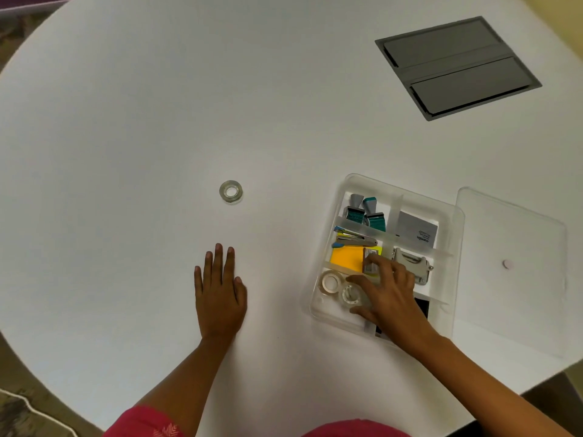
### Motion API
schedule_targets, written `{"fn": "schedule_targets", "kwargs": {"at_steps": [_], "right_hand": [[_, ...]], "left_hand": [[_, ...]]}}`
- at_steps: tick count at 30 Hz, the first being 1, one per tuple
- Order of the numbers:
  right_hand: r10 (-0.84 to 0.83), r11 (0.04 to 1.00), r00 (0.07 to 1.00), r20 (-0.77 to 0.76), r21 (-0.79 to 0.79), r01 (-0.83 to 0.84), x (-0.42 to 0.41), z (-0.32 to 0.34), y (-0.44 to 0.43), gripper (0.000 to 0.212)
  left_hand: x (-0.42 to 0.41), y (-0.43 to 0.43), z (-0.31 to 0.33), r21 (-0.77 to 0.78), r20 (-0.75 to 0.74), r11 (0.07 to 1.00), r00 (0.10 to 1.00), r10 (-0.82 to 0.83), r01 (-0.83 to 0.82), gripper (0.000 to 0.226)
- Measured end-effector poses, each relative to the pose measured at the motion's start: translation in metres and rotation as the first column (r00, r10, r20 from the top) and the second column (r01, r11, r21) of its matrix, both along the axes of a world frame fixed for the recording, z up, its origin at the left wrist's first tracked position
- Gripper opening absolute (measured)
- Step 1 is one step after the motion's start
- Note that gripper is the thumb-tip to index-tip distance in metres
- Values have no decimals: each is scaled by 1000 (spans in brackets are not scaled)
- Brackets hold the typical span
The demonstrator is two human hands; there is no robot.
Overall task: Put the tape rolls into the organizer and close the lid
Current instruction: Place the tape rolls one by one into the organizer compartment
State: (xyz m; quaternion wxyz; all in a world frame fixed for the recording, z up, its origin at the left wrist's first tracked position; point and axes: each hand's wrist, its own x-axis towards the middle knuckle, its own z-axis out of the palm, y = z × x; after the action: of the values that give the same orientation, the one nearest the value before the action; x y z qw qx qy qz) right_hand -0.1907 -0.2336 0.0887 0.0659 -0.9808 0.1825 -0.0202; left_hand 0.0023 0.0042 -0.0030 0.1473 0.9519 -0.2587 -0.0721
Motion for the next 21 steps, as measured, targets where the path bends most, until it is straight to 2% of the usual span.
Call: {"fn": "schedule_targets", "kwargs": {"at_steps": [3,7,9,12,15,18,21], "right_hand": [[-3,1000,999,-50,20,4,5,-2,-1,65],[71,997,995,-75,6,-71,6,-8,-2,56],[56,998,996,-70,15,-55,7,-9,-2,52],[2,999,1000,-5,49,-2,16,-8,-1,36],[-21,996,993,116,87,11,43,-2,2,31],[6,988,977,211,151,-38,85,6,10,31],[84,977,971,224,172,-124,135,6,16,31]], "left_hand": [[1,0,1,-3,-2,1000,1000,-4,4,59],[1,0,0,6,-7,1000,1000,-3,3,59],[1,0,0,10,-9,1000,1000,-3,3,59],[1,-1,0,12,-8,1000,1000,-4,4,59],[1,-1,0,11,-5,1000,1000,-2,2,60],[0,0,0,11,0,1000,1000,-3,3,60],[0,-1,-1,13,-5,1000,1000,-4,4,60]]}}
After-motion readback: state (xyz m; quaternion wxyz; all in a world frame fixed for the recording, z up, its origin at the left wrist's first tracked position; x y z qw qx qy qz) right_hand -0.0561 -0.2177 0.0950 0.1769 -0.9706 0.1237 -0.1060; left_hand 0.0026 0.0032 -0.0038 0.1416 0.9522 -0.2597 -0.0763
